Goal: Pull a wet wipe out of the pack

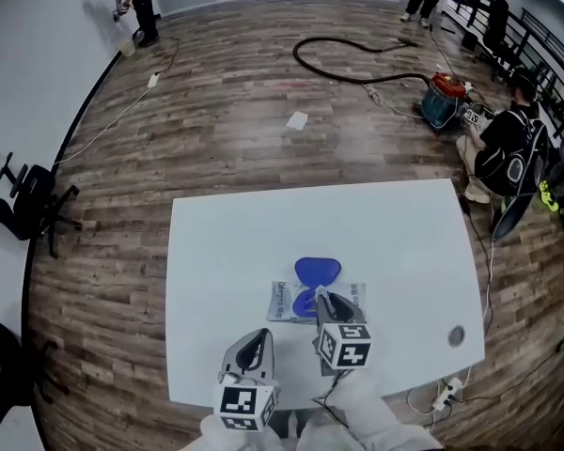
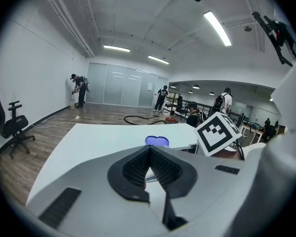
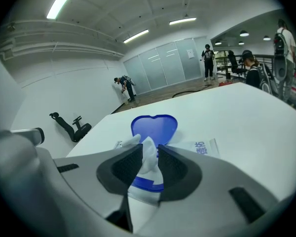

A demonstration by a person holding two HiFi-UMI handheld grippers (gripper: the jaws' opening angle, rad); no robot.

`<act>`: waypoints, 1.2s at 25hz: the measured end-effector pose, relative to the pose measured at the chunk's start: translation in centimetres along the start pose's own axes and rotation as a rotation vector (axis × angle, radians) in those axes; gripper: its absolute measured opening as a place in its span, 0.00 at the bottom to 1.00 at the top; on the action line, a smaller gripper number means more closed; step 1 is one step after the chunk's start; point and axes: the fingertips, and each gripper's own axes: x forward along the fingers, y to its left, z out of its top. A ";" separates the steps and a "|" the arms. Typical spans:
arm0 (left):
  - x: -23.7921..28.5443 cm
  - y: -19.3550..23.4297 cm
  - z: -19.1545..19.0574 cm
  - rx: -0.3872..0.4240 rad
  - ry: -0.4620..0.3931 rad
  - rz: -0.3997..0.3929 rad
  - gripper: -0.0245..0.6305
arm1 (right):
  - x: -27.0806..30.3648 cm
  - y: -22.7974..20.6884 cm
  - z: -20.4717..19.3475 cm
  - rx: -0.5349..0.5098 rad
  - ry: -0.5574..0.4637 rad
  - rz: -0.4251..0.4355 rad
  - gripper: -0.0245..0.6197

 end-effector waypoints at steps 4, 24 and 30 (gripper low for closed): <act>0.0 0.5 -0.1 -0.007 0.006 0.008 0.04 | 0.6 0.0 -0.1 0.004 0.030 -0.003 0.17; 0.5 0.9 -0.4 -0.028 0.015 0.004 0.04 | 0.8 0.3 -0.3 -0.047 0.057 -0.047 0.07; -0.1 1.7 -0.5 -0.040 0.005 0.019 0.04 | 0.5 0.6 -0.1 -0.038 0.035 -0.055 0.06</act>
